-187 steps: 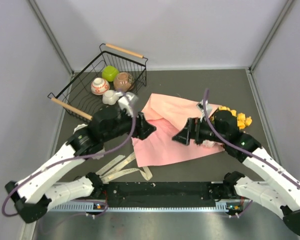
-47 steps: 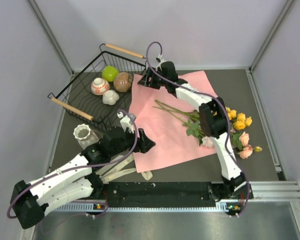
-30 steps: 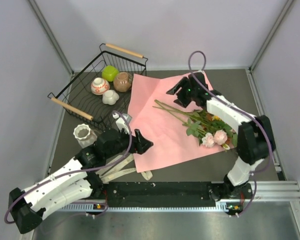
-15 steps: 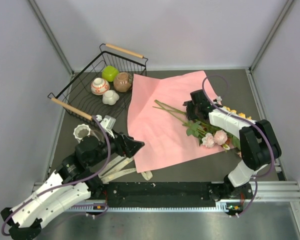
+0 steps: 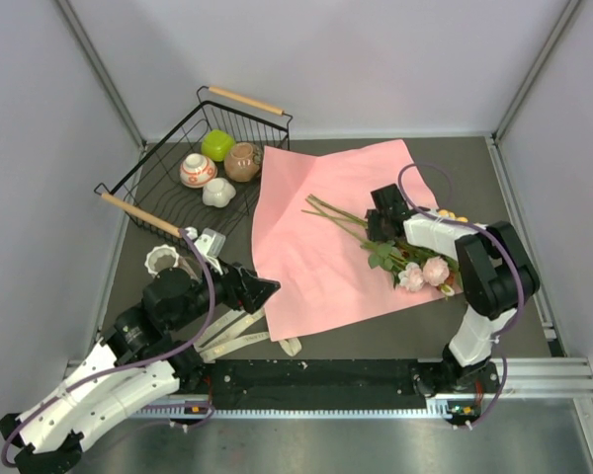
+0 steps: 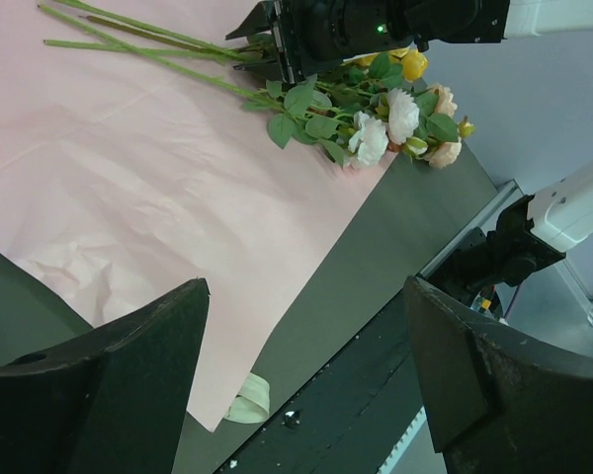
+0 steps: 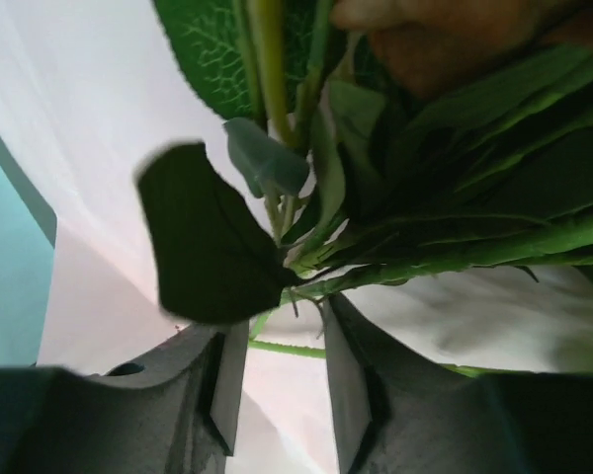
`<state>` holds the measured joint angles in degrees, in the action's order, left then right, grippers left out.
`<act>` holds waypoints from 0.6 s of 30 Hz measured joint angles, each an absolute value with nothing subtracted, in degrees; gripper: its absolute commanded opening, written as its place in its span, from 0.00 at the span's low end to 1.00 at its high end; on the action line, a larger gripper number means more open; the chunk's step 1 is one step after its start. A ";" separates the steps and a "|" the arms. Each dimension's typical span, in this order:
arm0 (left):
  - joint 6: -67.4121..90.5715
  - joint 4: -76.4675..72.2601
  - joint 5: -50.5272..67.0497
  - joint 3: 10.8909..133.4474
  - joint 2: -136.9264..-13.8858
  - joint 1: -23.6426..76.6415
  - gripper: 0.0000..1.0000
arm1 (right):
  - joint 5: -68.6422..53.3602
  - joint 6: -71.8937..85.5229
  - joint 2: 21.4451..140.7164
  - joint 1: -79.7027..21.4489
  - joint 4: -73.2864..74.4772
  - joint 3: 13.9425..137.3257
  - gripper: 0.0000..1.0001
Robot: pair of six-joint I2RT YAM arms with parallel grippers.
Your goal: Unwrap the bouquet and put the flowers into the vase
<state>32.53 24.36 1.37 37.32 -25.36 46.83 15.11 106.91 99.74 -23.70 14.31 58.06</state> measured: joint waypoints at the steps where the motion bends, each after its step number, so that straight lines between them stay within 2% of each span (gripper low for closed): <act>1: 32.25 24.51 1.34 37.56 -25.39 46.83 0.85 | 15.16 107.44 100.01 -23.70 14.31 58.06 0.28; 6: 31.11 24.99 0.23 37.98 -25.41 46.83 0.85 | 15.14 109.80 101.10 -23.70 14.39 58.06 0.13; 9: 30.65 25.32 -0.34 38.09 -25.41 46.83 0.85 | 15.16 110.43 101.10 -23.70 14.37 58.06 0.08; 13: 30.33 25.63 -0.58 38.09 -25.41 46.83 0.85 | 15.09 110.76 100.88 -23.70 14.41 58.06 0.07; 16: 30.28 25.69 -0.73 38.09 -25.41 46.83 0.85 | 15.11 110.87 99.44 -23.70 14.66 58.04 0.00; 18: 30.30 25.74 -0.80 38.09 -25.41 46.83 0.85 | 15.09 111.28 97.38 -23.70 14.59 57.71 0.00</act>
